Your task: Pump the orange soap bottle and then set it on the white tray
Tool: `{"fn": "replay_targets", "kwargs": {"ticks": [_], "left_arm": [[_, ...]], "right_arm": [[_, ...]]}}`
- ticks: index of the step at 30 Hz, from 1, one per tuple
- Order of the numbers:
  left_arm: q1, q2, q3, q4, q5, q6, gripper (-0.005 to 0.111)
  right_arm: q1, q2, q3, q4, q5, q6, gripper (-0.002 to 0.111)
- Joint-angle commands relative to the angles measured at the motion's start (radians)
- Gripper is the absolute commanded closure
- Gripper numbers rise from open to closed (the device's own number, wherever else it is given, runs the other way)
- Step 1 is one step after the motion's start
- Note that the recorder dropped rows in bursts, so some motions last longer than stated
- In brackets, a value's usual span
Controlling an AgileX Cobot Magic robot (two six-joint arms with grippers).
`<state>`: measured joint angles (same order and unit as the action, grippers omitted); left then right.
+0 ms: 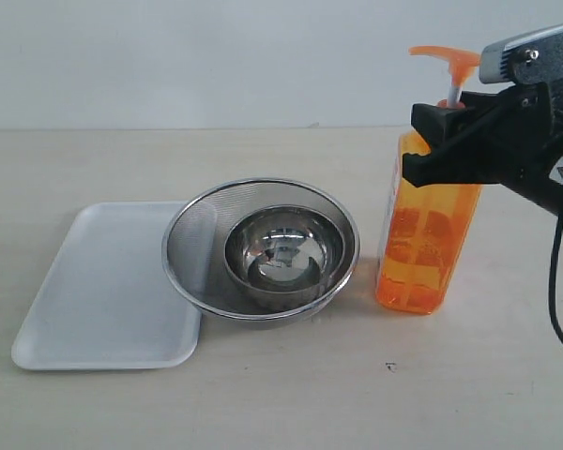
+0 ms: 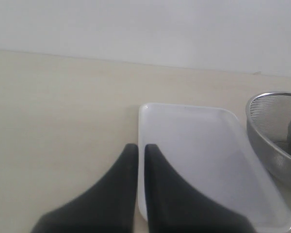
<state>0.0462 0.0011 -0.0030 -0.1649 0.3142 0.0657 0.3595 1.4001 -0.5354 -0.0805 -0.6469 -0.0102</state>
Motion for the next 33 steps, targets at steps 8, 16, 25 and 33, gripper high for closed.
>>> {"fn": "replay_targets", "kwargs": {"ticks": [8,16,25,33], "left_arm": [[0.003,-0.001,0.003,-0.011,-0.002,-0.006,0.102],[0.003,-0.001,0.003,-0.011,-0.002,-0.006,0.102],[0.003,-0.001,0.003,-0.011,-0.002,-0.006,0.102],[0.003,-0.001,0.003,-0.011,-0.002,-0.006,0.102]], "right_arm": [[0.000,0.006,0.015,-0.249,0.096,0.041,0.108],[0.000,0.006,0.015,-0.338,0.156,0.053,0.108],[0.000,0.006,0.015,-0.314,0.166,0.070,0.108],[0.000,0.006,0.013,-0.314,0.166,0.090,0.108]]}}
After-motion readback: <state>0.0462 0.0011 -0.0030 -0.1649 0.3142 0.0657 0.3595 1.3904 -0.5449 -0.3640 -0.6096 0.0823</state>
